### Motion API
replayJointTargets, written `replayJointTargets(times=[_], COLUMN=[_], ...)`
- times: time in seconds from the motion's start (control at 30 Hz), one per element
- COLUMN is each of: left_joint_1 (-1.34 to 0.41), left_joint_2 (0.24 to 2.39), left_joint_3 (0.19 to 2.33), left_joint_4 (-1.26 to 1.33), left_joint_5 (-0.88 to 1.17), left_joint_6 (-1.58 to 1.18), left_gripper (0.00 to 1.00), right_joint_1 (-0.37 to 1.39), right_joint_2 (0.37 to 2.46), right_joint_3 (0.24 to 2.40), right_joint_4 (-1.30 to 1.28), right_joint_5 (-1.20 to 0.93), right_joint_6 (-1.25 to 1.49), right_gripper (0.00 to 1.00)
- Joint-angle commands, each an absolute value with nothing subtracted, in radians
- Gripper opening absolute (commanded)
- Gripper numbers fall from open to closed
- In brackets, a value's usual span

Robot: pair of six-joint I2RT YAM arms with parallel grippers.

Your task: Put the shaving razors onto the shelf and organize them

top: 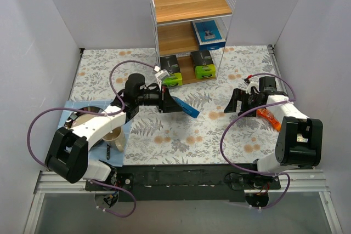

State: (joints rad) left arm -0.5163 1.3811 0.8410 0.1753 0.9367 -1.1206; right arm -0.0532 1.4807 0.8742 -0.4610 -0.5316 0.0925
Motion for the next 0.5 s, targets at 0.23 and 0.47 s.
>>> replayJointTargets(times=[0.23, 0.47], left_joint_1=[-0.517, -0.535], left_joint_2=[1.289, 1.213], left_joint_3=[1.071, 1.072], left_joint_4=[0.284, 0.426], left_joint_5=[0.867, 0.714], left_joint_6=[-1.062, -0.841], left_gripper=[0.0, 0.0], right_joint_1=[-0.089, -0.092], right_joint_2=[1.468, 1.463], right_joint_3=[0.905, 0.902], right_joint_4=[-0.494, -0.491], right_joint_5=[-0.497, -0.494], right_joint_6=[0.003, 0.003], right_gripper=[0.99, 0.99])
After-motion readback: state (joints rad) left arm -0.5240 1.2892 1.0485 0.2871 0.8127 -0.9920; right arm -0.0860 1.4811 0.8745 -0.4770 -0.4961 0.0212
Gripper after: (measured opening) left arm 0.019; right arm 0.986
